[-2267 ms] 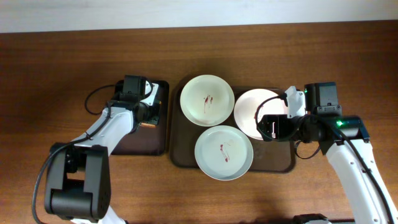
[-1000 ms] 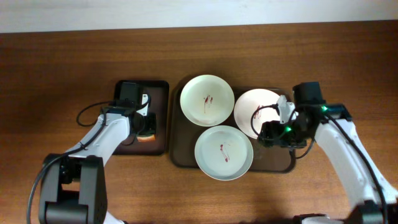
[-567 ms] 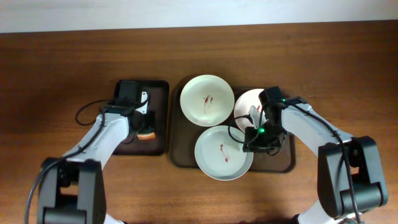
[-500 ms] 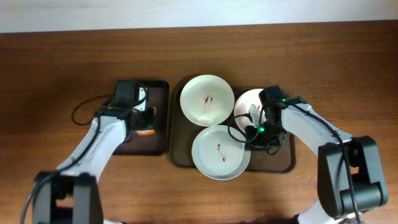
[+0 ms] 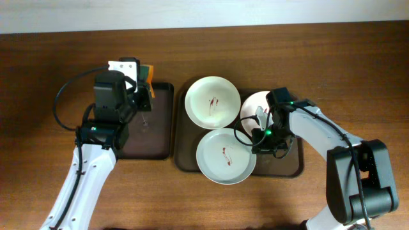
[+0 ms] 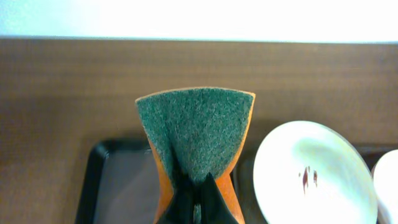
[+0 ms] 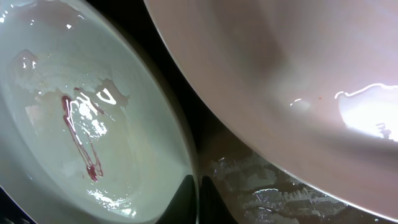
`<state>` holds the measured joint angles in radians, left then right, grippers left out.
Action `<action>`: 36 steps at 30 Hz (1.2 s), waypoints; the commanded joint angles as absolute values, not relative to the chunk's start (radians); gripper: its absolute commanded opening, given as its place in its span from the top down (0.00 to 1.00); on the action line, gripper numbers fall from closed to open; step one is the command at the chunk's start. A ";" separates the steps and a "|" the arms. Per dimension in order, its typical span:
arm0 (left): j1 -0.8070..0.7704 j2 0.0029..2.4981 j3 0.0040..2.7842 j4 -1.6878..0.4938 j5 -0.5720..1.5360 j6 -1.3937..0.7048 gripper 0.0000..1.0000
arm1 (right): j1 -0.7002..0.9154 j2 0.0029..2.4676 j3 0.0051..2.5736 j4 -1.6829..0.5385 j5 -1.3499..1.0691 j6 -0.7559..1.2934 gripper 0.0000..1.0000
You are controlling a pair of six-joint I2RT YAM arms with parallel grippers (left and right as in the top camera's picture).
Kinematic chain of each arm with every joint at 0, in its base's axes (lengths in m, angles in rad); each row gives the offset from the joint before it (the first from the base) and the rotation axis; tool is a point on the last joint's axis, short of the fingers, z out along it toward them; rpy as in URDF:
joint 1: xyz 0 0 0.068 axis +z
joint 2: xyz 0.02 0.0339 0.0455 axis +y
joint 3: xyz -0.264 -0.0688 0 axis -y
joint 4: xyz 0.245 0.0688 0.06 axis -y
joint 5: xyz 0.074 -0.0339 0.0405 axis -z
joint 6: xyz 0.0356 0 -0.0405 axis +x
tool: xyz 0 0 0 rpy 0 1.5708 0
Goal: Clean dirty plates on tray and stack at the side
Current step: 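Grip the rim of the front plate with the right gripper, lift sponge, then scrub the front plate with the sponge in the left gripper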
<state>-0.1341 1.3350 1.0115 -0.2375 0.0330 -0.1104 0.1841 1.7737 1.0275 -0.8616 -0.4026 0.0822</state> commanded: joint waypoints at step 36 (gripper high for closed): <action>-0.130 1.329 1.030 -0.173 0.037 -0.010 1.00 | 0.190 1.781 1.019 -0.855 -0.408 0.086 0.96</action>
<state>-0.1345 1.3323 1.0119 -0.1490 0.0330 -0.0223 0.1841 1.7741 1.0275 -0.8585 -0.4026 0.0822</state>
